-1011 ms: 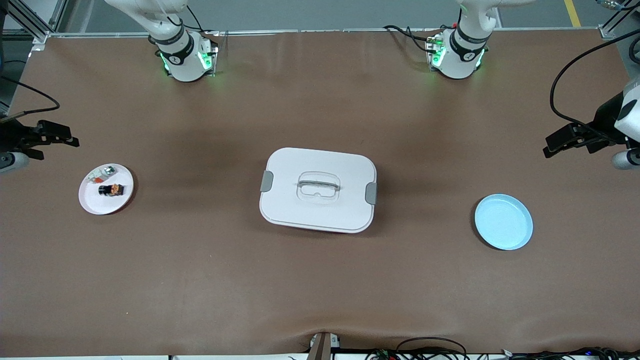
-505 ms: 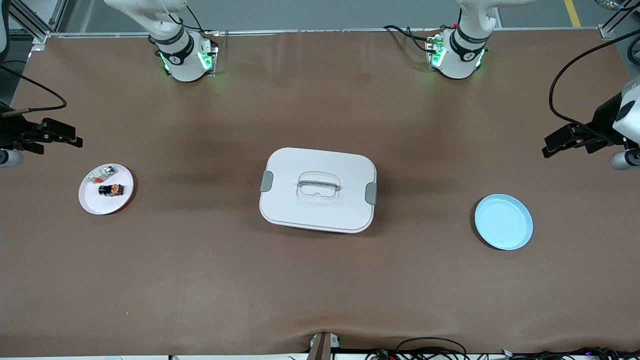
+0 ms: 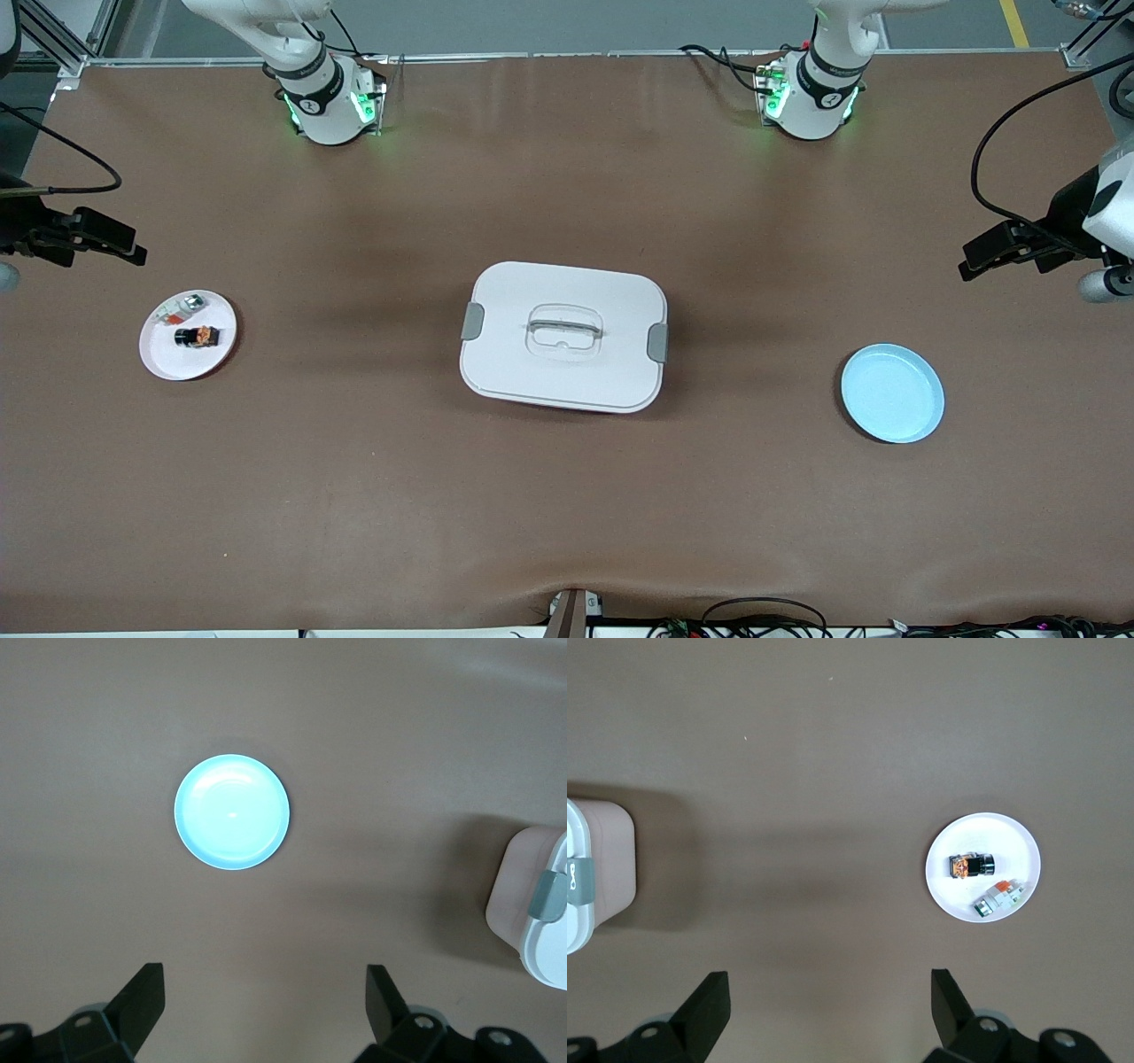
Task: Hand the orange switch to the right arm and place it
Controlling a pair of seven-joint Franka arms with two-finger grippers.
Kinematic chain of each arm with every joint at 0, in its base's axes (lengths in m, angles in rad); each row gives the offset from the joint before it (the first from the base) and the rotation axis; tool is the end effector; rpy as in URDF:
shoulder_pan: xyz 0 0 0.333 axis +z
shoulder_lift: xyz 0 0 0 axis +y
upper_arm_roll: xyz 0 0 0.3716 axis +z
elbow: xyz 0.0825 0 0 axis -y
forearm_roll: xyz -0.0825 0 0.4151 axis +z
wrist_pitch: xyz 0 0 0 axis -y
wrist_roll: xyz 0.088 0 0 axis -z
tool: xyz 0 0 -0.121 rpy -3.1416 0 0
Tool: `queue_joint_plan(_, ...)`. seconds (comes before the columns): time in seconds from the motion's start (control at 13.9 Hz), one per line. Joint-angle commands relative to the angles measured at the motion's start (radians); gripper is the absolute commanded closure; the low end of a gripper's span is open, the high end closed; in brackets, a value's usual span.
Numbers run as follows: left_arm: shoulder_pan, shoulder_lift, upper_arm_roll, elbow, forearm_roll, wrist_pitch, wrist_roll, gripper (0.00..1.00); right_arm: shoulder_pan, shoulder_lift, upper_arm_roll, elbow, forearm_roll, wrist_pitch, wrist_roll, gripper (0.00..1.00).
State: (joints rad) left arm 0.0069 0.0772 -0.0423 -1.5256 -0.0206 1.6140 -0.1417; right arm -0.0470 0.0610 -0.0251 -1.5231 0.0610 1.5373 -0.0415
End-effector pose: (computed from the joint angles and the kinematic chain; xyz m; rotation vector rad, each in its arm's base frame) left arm 0.6173 -0.0232 0.6464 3.1123 0.1670 0.0142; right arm 0.6024 -0.0354 0.6511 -3.0785 0.0461 0.0667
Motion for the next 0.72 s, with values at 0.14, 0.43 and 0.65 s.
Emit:
queue_joint_plan(0.14, 0.011, -0.01, -0.004, -0.008, 0.022, 0.015, 0.034, 0.0, -0.013, 0.01, -0.006, 0.061, -0.009, -0.069, 0.021, 0.0)
queue_joint_plan(0.43, 0.057, -0.005, 0.001, -0.01, 0.028, 0.052, 0.106, 0.0, -0.01, 0.002, 0.001, 0.072, -0.017, -0.112, 0.017, 0.0)
queue_joint_plan(0.65, 0.053, 0.003, -0.002, -0.008, 0.03, 0.072, 0.103, 0.0, -0.017, -0.003, -0.007, 0.096, -0.007, -0.204, 0.022, 0.0)
